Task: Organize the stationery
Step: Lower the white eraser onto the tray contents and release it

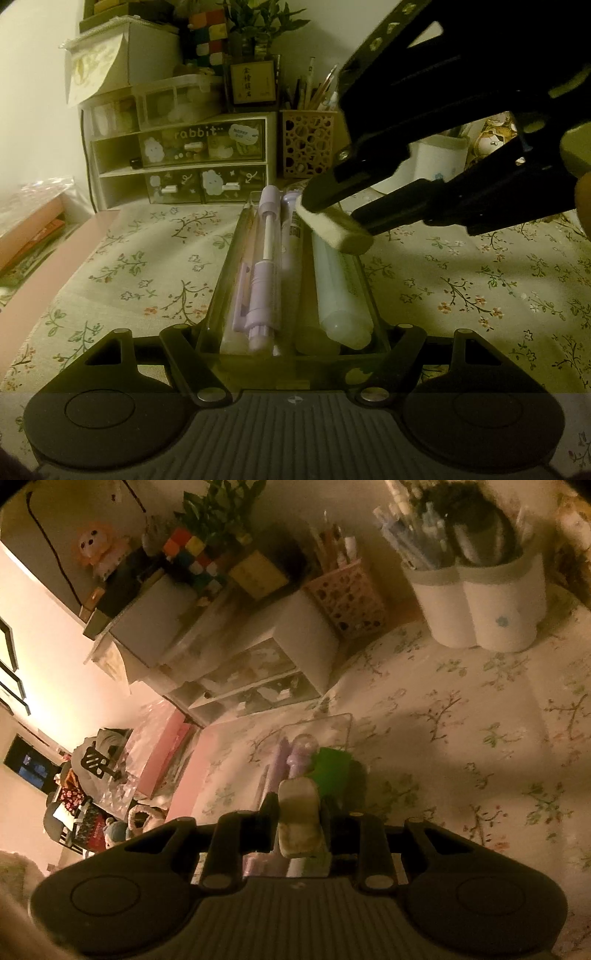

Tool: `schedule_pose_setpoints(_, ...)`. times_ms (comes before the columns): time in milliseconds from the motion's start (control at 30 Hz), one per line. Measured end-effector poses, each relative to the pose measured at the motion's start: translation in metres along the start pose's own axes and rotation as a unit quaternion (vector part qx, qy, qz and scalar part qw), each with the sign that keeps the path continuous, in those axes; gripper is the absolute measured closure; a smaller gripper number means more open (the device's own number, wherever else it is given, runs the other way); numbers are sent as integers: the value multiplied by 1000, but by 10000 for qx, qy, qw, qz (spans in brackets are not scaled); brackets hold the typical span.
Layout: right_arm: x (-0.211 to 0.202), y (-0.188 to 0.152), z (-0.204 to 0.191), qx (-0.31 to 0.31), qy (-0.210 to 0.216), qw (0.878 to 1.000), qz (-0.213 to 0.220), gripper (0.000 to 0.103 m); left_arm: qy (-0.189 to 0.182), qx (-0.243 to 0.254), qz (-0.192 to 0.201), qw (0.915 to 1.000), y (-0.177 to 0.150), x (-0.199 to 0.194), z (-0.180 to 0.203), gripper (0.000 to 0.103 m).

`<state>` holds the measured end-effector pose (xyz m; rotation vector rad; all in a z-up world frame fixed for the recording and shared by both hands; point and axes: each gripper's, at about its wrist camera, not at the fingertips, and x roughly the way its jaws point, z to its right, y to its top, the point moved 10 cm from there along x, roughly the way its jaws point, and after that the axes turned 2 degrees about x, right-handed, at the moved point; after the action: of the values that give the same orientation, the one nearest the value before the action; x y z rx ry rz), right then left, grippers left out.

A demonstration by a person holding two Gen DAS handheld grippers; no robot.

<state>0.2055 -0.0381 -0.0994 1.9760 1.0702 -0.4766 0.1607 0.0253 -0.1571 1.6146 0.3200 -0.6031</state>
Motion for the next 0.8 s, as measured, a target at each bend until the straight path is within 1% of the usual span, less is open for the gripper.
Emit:
schedule_pose_setpoints(300,9,0,-5,117,32,9999,-87,74,-4,-2,0,10000,0,0,0,30)
schedule_pose_setpoints(467,9,0,-8,83,25,9999,-107,73,-5,1,1,10000,0,0,0,30)
schedule_pose_setpoints(567,9,-2,-12,61,99,9998,-164,72,-5,-1,1,10000,0,0,0,30)
schedule_pose_setpoints(800,10,-4,-14,13,53,9998,-165,72,-9,4,5,10000,0,0,0,30)
